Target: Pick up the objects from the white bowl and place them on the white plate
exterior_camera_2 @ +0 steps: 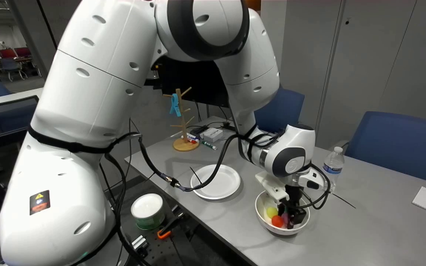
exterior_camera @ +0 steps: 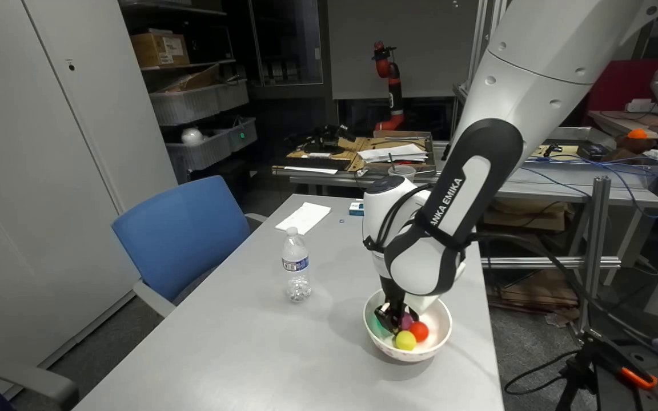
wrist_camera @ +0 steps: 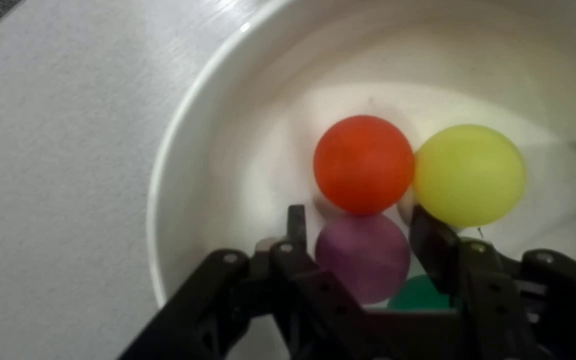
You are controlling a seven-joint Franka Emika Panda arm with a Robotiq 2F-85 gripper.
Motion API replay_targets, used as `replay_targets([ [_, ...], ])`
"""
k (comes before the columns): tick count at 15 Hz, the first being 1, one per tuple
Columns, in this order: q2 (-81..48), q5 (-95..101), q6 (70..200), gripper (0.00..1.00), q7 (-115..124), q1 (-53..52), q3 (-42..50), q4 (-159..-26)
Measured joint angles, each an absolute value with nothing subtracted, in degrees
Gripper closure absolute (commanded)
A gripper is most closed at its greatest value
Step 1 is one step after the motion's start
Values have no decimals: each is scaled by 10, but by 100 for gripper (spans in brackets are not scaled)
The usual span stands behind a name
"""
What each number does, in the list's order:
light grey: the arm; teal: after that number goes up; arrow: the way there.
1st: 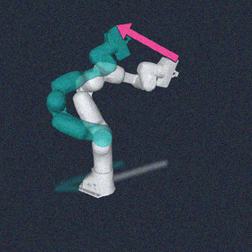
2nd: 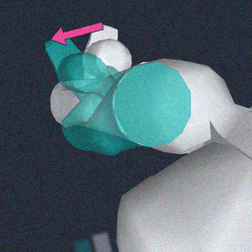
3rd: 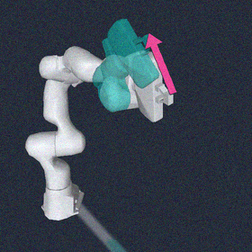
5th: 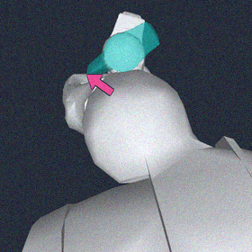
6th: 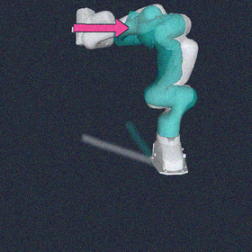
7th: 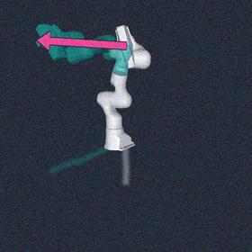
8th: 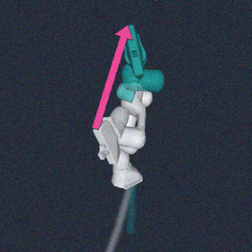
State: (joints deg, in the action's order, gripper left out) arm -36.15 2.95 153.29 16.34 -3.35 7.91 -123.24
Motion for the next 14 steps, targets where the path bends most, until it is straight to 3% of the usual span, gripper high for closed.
replay_targets([
  [5,-366,30,1533,46,163,-34,85,-1223],
  [8,-369,30,1533,80,163,-34,87,-1218],
  [14,-369,30,1533,82,163,-34,88,-1217],
])
